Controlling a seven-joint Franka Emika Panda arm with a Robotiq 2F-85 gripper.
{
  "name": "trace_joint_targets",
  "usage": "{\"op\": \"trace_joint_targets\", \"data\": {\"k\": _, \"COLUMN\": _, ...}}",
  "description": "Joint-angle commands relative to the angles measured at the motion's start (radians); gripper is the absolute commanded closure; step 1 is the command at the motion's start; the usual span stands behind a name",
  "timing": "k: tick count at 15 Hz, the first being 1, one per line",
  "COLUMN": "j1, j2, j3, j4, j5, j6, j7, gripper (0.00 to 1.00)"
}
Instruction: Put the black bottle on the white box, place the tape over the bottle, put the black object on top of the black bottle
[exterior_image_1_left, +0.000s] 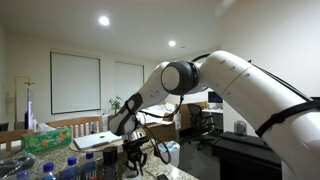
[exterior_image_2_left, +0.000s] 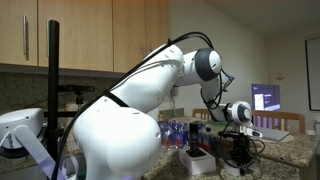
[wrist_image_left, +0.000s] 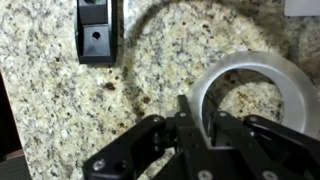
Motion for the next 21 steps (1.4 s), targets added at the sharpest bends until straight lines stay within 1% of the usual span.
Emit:
{"op": "trace_joint_targets", "data": {"k": 1, "j1": -0.04, "j2": -0.075, "j3": 0.023, "j4": -0.067, "j5": 0.055, "j6": 0.003, "j7": -0.036, "gripper": 0.91}}
{"op": "trace_joint_targets", "data": {"k": 4, "j1": -0.047, "j2": -0.232, "j3": 0.025, "j4": -0.183, "j5": 0.091, "j6": 0.037, "j7": -0.041, "gripper": 0.9}}
{"op": "trace_joint_targets", "data": {"k": 6, "j1": -0.045, "j2": -0.313, "j3": 0.042, "j4": -0.222, "j5": 0.122, "j6": 0.067, "j7": -0.054, "gripper": 0.91}}
{"op": "trace_joint_targets", "data": {"k": 9, "j1": -0.017, "j2": -0.454, "j3": 0.075, "j4": -0.291, "j5": 0.144, "j6": 0.126, "j7": -0.044, "gripper": 0.91}}
{"op": "trace_joint_targets", "data": {"k": 12, "j1": 0.025, "j2": -0.589, "j3": 0.121, "j4": -0.358, "j5": 0.154, "j6": 0.185, "j7": -0.011, "gripper": 0.91}}
{"op": "trace_joint_targets", "data": {"k": 14, "j1": 0.059, "j2": -0.663, "j3": 0.158, "j4": -0.389, "j5": 0.159, "j6": 0.195, "j7": 0.014, "gripper": 0.91}}
{"op": "trace_joint_targets", "data": {"k": 17, "j1": 0.115, "j2": -0.77, "j3": 0.22, "j4": -0.456, "j5": 0.16, "j6": 0.216, "j7": 0.086, "gripper": 0.91}}
{"op": "trace_joint_targets", "data": {"k": 20, "j1": 0.143, "j2": -0.844, "j3": 0.268, "j4": -0.496, "j5": 0.17, "j6": 0.214, "j7": 0.156, "gripper": 0.91}}
{"op": "trace_joint_targets", "data": {"k": 21, "j1": 0.148, "j2": -0.866, "j3": 0.28, "j4": -0.505, "j5": 0.164, "j6": 0.193, "j7": 0.197, "gripper": 0.91}}
